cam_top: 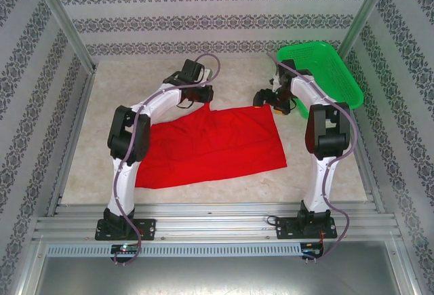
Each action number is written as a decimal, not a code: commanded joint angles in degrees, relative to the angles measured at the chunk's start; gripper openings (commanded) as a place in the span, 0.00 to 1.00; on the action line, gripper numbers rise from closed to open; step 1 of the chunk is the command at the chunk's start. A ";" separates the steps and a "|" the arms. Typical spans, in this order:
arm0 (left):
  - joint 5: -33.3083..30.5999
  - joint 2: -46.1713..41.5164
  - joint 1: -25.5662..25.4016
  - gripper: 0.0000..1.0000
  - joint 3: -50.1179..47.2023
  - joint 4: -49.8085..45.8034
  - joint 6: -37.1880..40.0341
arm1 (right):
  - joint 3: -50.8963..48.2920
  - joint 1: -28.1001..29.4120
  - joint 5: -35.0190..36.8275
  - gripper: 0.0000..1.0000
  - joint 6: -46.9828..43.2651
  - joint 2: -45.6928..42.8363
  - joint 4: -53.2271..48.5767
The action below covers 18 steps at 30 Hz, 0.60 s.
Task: Fold and stack the t-shirts
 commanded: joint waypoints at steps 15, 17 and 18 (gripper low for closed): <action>-2.64 -17.06 -5.23 0.70 -1.44 -18.01 -0.49 | -3.78 -0.31 -2.84 0.92 -1.60 -5.14 0.81; -3.19 -19.35 -7.05 0.69 -6.01 -20.76 0.18 | -5.26 -1.01 -3.89 0.92 -1.77 -6.67 1.81; -3.26 -19.57 -7.79 0.67 -7.18 -21.52 0.11 | -6.01 -1.27 -4.33 0.93 -1.88 -7.46 2.31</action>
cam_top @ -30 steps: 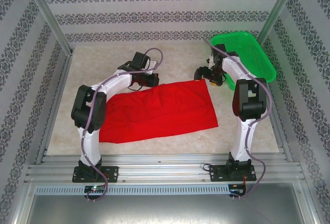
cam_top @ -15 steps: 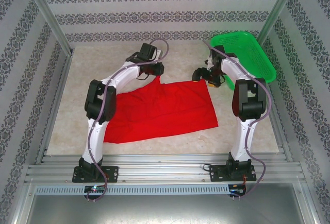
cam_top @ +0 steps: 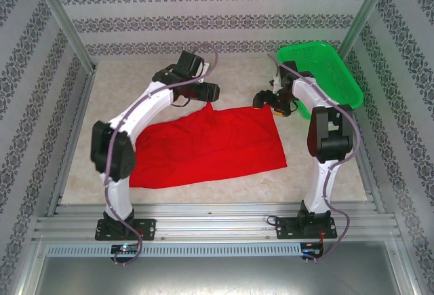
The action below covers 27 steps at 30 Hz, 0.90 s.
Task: Fold and stack the t-shirts
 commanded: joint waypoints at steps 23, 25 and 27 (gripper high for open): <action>-9.09 18.34 -8.15 0.53 1.85 -7.55 -4.16 | -8.19 -3.09 -4.75 0.94 -1.83 -8.19 3.86; -8.93 19.24 -8.15 0.52 2.46 -7.43 -4.13 | -8.44 -3.18 -4.81 0.94 -1.85 -8.27 3.99; -9.34 20.25 -8.19 0.51 3.03 -7.84 -4.04 | -8.57 -3.26 -4.85 0.93 -1.92 -8.25 3.95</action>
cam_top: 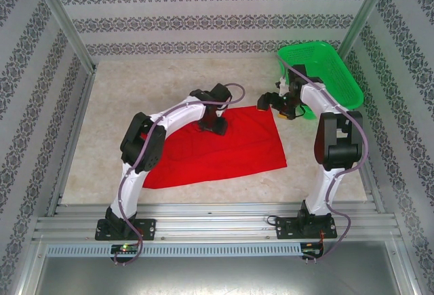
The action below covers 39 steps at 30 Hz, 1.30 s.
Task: Fold and stack the t-shirts
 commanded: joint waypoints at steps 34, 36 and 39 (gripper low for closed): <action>-6.05 -2.80 0.75 0.00 4.88 -2.41 1.64 | 1.91 -0.97 1.40 0.94 -0.14 1.02 -0.40; -6.97 -6.10 1.18 0.00 4.22 -2.80 1.17 | 4.68 -0.98 3.19 0.94 0.04 2.94 -1.29; -7.66 -11.65 2.25 0.00 2.80 -2.99 0.52 | 9.20 -0.44 5.16 0.93 0.75 6.56 -2.52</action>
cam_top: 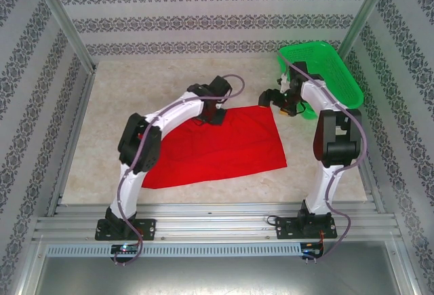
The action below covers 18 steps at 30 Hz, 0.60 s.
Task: Fold and stack the t-shirts
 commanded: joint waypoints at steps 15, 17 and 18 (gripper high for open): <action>-2.12 -27.42 9.37 0.00 -8.97 -2.81 -2.58 | 27.61 5.40 14.33 0.85 -1.87 20.83 -11.93; -2.38 -28.48 10.76 0.00 -9.97 -3.03 -2.26 | 29.74 5.98 15.98 0.84 -2.42 22.30 -13.67; -2.45 -29.01 11.49 0.00 -10.39 -3.01 -2.10 | 30.29 6.18 17.12 0.83 -2.63 22.80 -14.42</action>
